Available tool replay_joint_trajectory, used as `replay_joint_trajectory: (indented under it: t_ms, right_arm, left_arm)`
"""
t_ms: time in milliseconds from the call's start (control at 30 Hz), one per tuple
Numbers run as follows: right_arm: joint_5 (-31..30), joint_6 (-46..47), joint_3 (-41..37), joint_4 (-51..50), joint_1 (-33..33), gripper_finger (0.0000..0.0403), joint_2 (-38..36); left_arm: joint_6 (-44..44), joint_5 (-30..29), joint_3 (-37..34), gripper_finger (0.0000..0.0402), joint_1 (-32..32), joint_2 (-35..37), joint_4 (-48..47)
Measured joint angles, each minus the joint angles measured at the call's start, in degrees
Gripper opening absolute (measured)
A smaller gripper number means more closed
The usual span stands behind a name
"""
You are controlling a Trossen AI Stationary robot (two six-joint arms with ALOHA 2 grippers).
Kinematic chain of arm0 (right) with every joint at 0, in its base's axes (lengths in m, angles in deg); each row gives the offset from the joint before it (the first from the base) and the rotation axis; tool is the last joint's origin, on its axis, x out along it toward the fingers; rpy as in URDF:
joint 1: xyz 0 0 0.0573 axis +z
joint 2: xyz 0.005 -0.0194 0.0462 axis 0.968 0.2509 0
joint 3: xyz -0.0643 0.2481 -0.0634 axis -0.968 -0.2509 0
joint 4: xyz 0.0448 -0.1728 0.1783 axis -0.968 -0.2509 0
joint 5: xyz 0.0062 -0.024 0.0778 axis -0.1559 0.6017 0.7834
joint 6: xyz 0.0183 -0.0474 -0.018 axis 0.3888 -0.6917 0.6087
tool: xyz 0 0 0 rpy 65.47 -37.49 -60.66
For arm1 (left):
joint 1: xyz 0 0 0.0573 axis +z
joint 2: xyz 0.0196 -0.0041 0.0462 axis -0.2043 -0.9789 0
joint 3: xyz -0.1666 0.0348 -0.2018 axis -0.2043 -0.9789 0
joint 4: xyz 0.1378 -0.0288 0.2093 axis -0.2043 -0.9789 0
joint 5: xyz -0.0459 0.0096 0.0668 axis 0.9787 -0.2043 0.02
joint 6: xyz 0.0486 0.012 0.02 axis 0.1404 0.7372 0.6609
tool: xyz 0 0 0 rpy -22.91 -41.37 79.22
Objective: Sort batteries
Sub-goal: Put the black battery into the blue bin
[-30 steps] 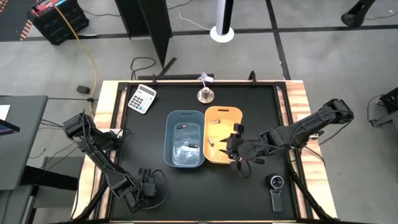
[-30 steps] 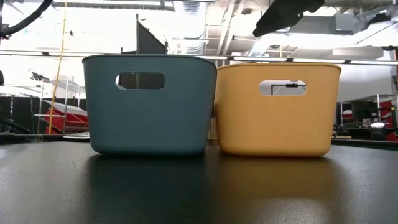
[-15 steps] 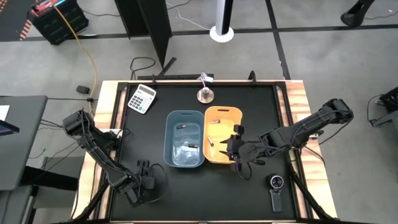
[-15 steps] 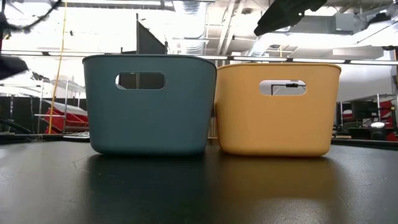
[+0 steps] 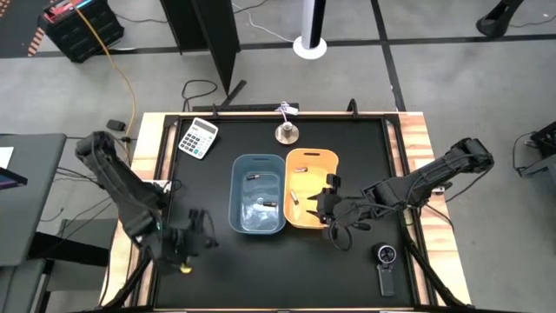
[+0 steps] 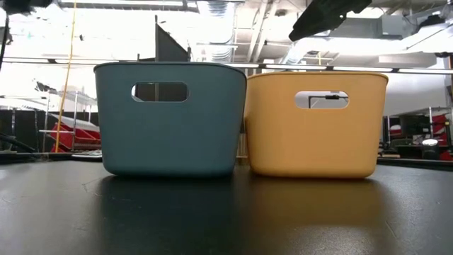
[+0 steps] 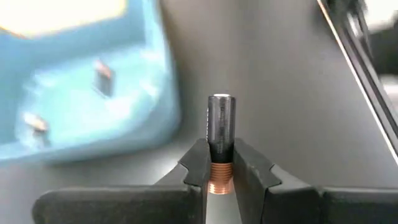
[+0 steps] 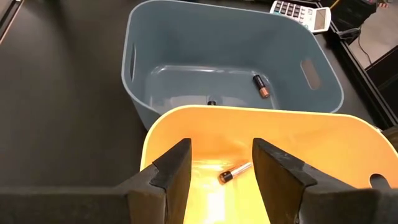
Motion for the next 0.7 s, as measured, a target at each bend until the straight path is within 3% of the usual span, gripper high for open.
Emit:
replay_joint_trajectory:
  t_ms: [100,233,533,700]
  right_arm:
    - [0.00,-0.01,0.00,0.07,0.04,0.0185,0.00]
    - [0.00,-0.14,0.00,0.07,0.56,0.0185,0.00]
    - [0.01,0.25,0.00,0.65,2.57,0.0185,0.00]
    - [0.01,0.29,0.00,2.07,3.70,0.0185,0.00]
  left_arm:
    - [3.95,-4.11,0.30,0.0039,4.10,1.66,1.22]
    - [8.99,-3.28,0.28,0.0039,12.46,1.67,3.98]
    - [23.12,13.25,0.28,0.0039,35.86,1.60,9.03]
    - [29.06,23.20,0.30,0.0039,45.69,-0.68,10.50]
